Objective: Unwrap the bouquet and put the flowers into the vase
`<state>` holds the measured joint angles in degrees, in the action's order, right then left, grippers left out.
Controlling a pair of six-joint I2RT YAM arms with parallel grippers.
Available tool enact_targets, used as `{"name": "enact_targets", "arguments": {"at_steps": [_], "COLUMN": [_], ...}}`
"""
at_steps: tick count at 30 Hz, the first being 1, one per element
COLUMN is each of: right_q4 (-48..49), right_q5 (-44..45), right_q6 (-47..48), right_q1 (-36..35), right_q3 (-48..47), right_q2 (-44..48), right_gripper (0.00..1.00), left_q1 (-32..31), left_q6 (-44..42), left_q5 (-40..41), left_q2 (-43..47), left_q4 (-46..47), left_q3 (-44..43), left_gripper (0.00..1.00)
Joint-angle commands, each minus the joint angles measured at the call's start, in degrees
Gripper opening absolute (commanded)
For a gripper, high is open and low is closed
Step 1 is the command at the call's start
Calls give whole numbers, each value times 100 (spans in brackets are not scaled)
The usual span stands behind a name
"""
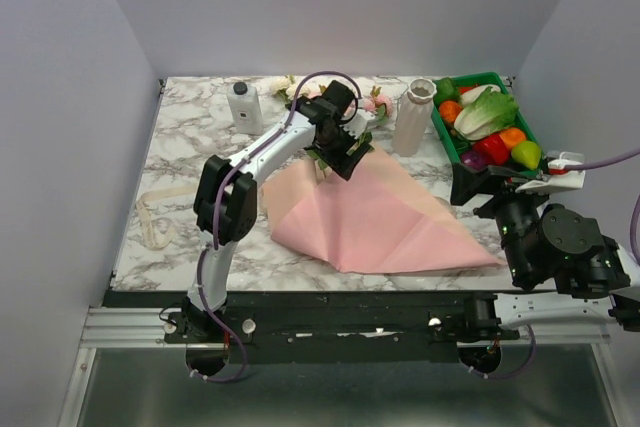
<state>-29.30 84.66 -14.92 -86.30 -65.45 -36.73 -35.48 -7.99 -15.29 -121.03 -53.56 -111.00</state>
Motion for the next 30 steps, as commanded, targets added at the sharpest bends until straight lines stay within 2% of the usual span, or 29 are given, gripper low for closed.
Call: {"name": "enact_targets", "arguments": {"at_steps": [1,8,10,13,17,20,22,25,30], "right_q4": [65,65,65,65,56,65,65,65,73], "right_q5": [288,226,226,209,200,156,103,59,6], "right_q6": [33,24,15,-20,-29,-46,-90,-125,-134], "right_q1": [-27,-27,-27,-36,-27,-36,-27,-27,-27], "right_q3": [32,129,146,164,147,147,138,138,129], "right_q2": [34,122,131,157,105,43,26,-1,-10], "right_gripper": [98,98,98,97,97,97,97,97,97], "left_q1": [15,15,15,15,15,15,15,15,15], "left_q6": [-194,-159,-168,-220,-309,-274,-256,-203,-151], "left_q5": [-141,167,97,-26,-159,-54,-1,44,79], "left_q2": [-183,-297,-359,-447,-439,-404,-403,-386,-351], "left_q4": [-453,-400,-523,-603,-708,-726,-787,-858,-919], "left_q3": [-115,-194,-264,-255,-308,-404,-519,-607,-589], "left_gripper": [85,91,88,77,75,63,49,35,24]}}
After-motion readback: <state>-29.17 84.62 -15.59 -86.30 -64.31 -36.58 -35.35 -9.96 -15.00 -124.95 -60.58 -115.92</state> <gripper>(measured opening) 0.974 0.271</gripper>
